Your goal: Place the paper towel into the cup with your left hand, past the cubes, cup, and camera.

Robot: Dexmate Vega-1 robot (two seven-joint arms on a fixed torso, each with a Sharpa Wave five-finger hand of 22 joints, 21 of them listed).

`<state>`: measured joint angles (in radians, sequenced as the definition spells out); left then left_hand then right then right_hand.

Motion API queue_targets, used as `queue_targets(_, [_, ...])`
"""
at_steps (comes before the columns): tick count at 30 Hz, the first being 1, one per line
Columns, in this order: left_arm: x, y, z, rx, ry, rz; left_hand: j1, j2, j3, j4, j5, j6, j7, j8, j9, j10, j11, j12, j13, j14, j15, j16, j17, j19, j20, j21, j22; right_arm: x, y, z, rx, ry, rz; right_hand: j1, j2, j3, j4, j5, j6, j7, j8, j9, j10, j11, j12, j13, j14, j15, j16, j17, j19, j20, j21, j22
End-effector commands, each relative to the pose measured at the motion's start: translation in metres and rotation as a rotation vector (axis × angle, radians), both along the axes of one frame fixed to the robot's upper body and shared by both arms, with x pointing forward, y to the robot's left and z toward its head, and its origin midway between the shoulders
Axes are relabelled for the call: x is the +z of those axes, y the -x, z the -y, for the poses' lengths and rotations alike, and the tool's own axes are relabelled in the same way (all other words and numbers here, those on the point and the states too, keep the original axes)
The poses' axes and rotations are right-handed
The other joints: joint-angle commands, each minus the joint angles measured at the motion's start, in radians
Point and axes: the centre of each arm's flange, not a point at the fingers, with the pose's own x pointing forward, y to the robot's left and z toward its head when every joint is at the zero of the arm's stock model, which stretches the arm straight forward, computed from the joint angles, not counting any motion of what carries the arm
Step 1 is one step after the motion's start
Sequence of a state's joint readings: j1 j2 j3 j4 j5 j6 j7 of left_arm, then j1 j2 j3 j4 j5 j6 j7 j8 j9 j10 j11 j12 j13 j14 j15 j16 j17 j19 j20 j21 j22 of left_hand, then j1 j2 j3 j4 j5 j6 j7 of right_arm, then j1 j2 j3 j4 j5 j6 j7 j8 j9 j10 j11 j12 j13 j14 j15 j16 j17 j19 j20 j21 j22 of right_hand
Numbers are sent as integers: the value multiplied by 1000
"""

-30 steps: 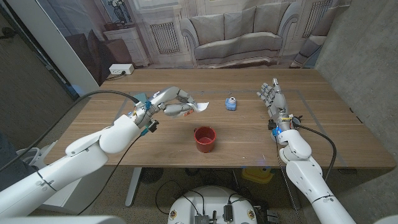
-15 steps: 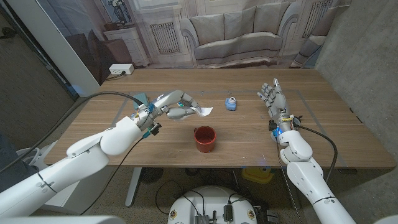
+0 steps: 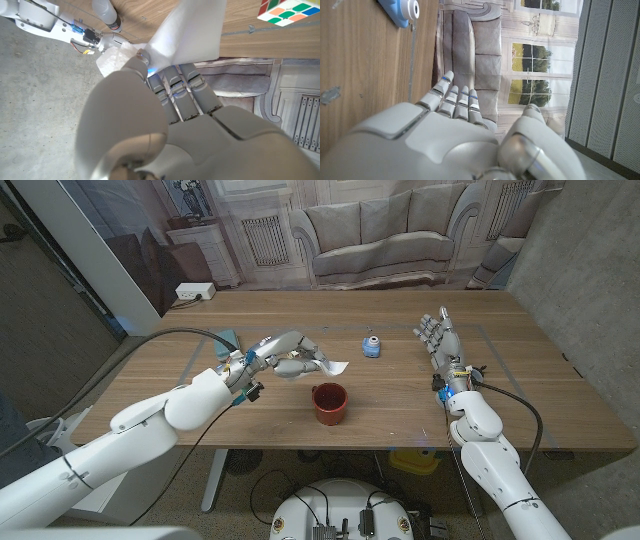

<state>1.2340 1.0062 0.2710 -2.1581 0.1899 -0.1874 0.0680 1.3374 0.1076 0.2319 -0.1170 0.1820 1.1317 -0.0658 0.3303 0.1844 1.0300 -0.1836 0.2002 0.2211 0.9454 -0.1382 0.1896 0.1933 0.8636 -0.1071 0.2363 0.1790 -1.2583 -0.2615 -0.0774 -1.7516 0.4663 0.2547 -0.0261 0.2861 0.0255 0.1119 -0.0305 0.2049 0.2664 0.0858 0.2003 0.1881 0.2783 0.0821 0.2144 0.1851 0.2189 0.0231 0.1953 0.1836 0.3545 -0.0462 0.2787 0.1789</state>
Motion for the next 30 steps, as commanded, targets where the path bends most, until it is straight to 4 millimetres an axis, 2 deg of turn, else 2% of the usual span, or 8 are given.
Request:
queue_targets(1, [-5, -3, 15, -25, -47, -30, -2, -4, 7, 2, 1, 7, -2, 1, 3, 1, 3, 1, 3, -3, -82, 2, 1, 0, -3, 0, 2, -3, 2, 4, -6, -11, 0, 2, 5, -2, -1, -3, 3, 5, -2, 5, 2, 1, -1, 2, 5, 2, -5, 4, 9, -27, -3, 4])
queue_targets(30, [-22, -15, 29, 19, -86, -108, -5, -5, 12, 3, 0, 11, 0, -6, 4, 4, 3, 0, 1, -4, -81, 2, 0, -10, 2, -6, 2, -8, 1, 10, -3, -17, -12, 2, 6, -4, -2, -3, 4, 4, -2, 5, 2, 4, -1, 2, 5, 2, -5, 4, 11, -27, -9, 4])
